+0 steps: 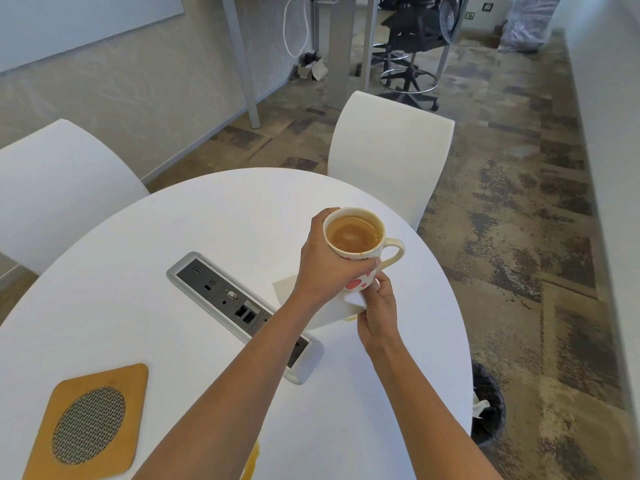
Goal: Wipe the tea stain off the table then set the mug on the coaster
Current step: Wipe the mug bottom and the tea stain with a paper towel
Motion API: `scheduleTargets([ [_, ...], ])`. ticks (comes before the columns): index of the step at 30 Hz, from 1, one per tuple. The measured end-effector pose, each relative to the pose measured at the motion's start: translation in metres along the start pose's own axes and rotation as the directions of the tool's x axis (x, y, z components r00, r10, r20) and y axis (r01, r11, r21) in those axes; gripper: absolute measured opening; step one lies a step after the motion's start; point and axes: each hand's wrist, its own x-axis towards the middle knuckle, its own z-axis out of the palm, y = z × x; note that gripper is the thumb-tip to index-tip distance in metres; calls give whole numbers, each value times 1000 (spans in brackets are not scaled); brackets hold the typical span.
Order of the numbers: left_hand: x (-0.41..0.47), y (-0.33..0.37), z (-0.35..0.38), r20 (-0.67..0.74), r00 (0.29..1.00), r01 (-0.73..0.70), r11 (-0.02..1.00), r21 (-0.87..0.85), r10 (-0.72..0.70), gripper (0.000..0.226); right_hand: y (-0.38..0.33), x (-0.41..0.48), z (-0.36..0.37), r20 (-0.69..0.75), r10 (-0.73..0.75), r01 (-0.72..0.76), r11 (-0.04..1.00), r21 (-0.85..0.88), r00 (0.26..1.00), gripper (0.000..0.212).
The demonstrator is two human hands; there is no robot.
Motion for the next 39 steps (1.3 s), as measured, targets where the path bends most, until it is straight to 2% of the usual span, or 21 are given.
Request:
scheduleTargets([
  [3, 0, 3, 1, -6, 1000, -13, 1000, -1, 13, 84, 2, 5, 5, 13, -17, 17, 999, -45, 1000, 18],
  [8, 2, 4, -3, -16, 1000, -24, 1000, 17, 25, 85, 0, 6, 12, 158, -51, 67, 993, -95, 986, 40],
  [11, 3, 5, -5, -5, 999, -31, 999, 39, 31, 84, 5, 5, 10, 255, -13, 52, 988, -145, 967, 28],
  [15, 6, 6, -8, 11, 999, -40, 998, 49, 40, 84, 5, 0, 2, 280, 39, -3, 992, -128, 959, 24],
  [17, 8, 6, -11, 10, 1000, -28, 999, 43, 28, 85, 3, -3, -5, 257, 71, -43, 993, -114, 964, 10],
  [20, 10, 5, -16, 1, 1000, 0, 1000, 19, 0, 82, 0, -5, -16, 197, 84, -73, 995, -61, 977, 24],
  [22, 11, 6, -18, 14, 1000, 15, 1000, -2, -15, 80, -4, -5, -19, 171, 97, -91, 995, -46, 980, 24],
  [27, 7, 6, -19, 54, 998, 10, 1000, 10, -10, 81, -5, -3, -18, 103, 154, -158, 987, 29, 983, 5],
  [31, 3, 5, -20, 86, 996, 6, 999, 33, -8, 81, -14, 7, -23, 90, 131, -146, 971, 191, 987, 22],
  [34, -2, -2, -19, 90, 996, 11, 999, 43, -15, 81, -21, 22, -26, 93, 125, -137, 980, 142, 988, 12],
  [36, -5, -5, -19, 72, 997, 20, 999, 37, -23, 81, -23, 30, -28, 58, 134, -139, 986, 94, 989, 31],
  [39, -6, -7, -19, 46, 998, 45, 999, 18, -46, 81, -32, 34, -29, 9, 62, -62, 998, 33, 998, 30],
])
